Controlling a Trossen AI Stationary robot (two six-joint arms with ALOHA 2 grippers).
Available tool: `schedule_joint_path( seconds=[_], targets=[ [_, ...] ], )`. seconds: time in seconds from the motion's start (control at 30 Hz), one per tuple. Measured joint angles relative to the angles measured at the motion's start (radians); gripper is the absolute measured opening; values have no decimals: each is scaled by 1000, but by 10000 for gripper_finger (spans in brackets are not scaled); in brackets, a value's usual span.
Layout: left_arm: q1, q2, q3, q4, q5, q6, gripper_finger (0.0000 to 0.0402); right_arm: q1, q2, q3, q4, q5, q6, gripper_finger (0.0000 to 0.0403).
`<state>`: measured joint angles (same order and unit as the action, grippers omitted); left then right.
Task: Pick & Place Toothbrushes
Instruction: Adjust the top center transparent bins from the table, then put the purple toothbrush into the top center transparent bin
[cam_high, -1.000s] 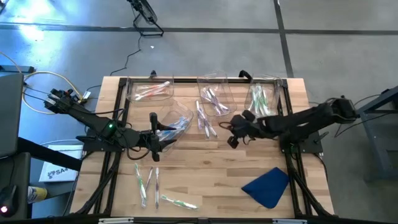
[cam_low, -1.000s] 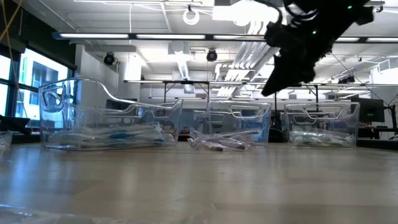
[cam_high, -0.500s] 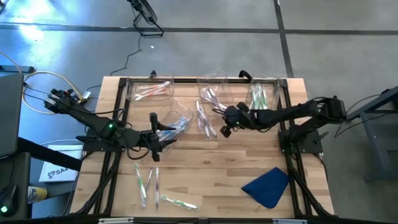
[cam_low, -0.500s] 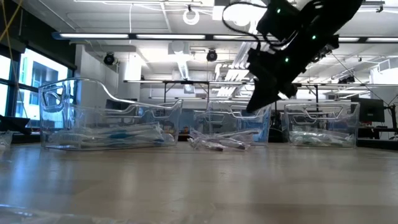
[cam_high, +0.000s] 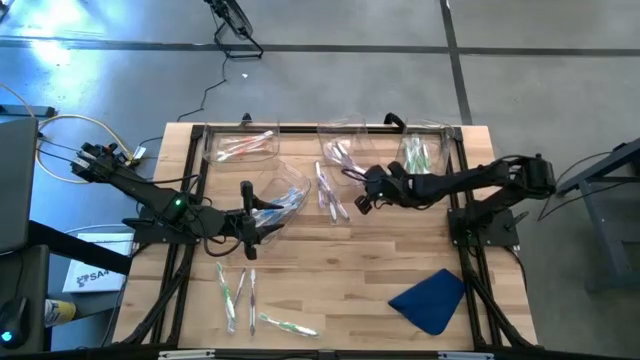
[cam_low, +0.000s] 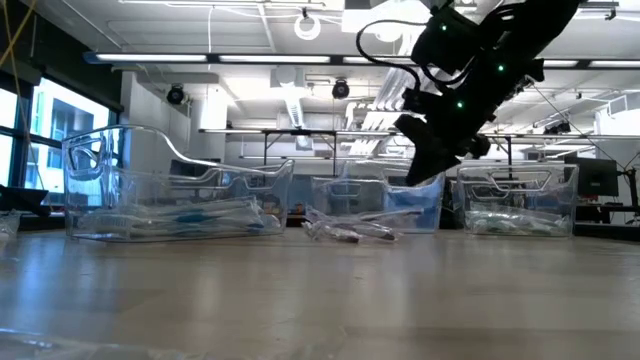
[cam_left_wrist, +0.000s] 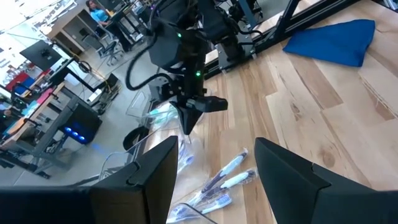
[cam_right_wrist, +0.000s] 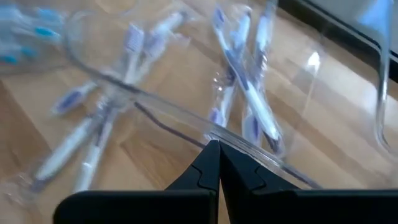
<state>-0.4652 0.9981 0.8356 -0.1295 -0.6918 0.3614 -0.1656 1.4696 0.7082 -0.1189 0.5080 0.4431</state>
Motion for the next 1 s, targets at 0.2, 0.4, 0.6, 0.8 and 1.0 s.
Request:
schedule_joint_path(
  seconds=[0.2, 0.4, 0.6, 0.8, 1.0],
  targets=[
    [0, 0, 0, 0, -1, 0, 207, 42, -3, 3, -129, 82, 104, 3],
    [0, 0, 0, 0, -2, 0, 207, 79, 4, 37, -376, 177, 222, 3],
    [0, 0, 0, -1, -2, 0, 207, 111, -32, 74, -402, 115, 235, 3],
    [0, 0, 0, -2, -2, 0, 207, 177, -116, 110, -341, -110, 243, 3],
    [0, 0, 0, 0, -2, 0, 207, 284, -122, 110, -257, -218, 218, 3]
  ],
)
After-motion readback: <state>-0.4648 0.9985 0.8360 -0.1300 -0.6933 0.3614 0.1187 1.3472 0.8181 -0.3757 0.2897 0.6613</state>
